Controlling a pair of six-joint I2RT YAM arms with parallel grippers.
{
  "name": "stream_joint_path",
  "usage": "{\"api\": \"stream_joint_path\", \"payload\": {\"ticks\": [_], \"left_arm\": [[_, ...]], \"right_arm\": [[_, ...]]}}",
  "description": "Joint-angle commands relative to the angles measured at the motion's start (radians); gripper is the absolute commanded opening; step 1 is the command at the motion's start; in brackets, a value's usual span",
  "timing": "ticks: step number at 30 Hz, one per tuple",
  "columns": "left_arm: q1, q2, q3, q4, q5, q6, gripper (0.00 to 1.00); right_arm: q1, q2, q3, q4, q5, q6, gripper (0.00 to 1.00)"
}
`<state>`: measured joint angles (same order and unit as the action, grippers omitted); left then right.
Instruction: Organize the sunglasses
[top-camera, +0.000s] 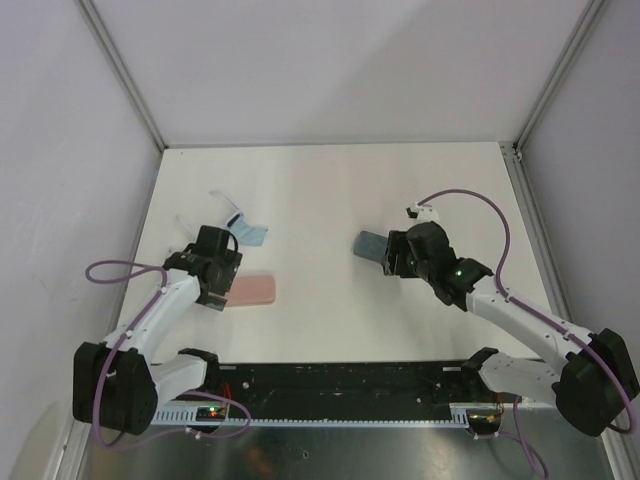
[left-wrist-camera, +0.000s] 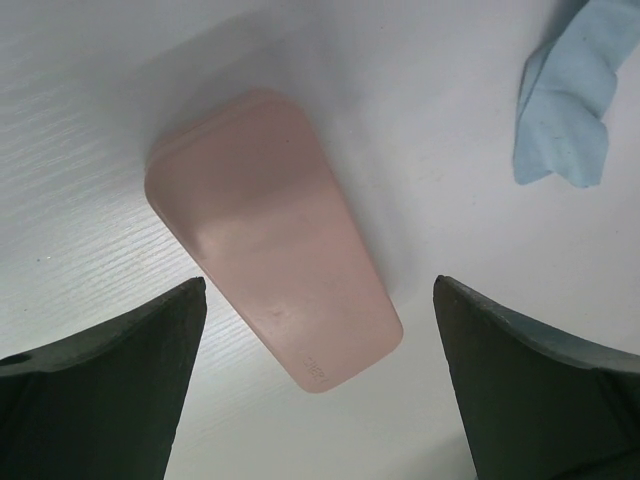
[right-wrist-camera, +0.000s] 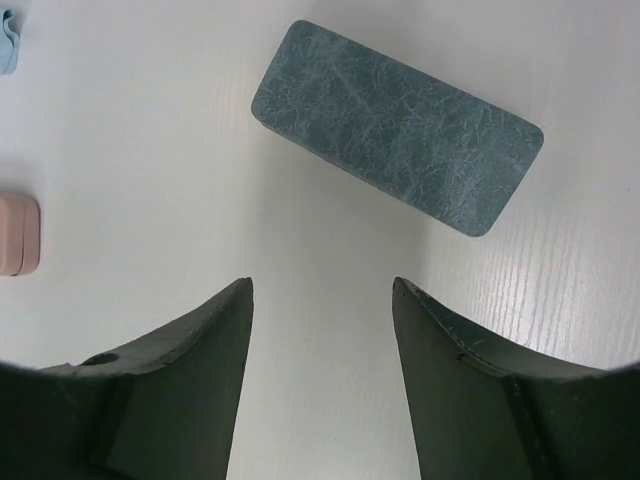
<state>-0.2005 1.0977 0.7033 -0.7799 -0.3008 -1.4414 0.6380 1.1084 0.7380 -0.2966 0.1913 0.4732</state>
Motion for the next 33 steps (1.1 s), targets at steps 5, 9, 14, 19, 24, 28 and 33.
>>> {"api": "stream_joint_path", "payload": {"ticks": [5, 9, 14, 19, 24, 28, 33], "left_arm": [[0.017, 0.061, 0.033, -0.051, 0.005, -0.074, 1.0], [0.019, 0.116, 0.034, -0.048, 0.015, -0.093, 0.99], [0.021, 0.224, 0.059, -0.046, 0.035, -0.107, 0.91], [0.021, 0.298, 0.098, -0.045, 0.064, -0.1, 0.54], [-0.005, 0.301, 0.121, -0.035, 0.093, -0.075, 0.37], [-0.09, 0.34, 0.157, 0.006, 0.126, -0.04, 0.37], [-0.252, 0.477, 0.256, 0.053, 0.132, -0.003, 0.37]], "right_arm": [[-0.018, -0.043, -0.023, 0.052, -0.042, -0.002, 0.62], [-0.03, -0.055, -0.037, 0.053, -0.052, -0.004, 0.62], [-0.045, -0.077, -0.049, 0.046, -0.058, -0.009, 0.61], [-0.064, -0.1, -0.055, 0.033, -0.062, -0.014, 0.61], [-0.079, -0.101, -0.065, 0.036, -0.07, -0.019, 0.61], [-0.083, -0.079, -0.067, 0.046, -0.084, -0.015, 0.61], [-0.084, -0.082, -0.067, 0.051, -0.102, -0.016, 0.61]]}}
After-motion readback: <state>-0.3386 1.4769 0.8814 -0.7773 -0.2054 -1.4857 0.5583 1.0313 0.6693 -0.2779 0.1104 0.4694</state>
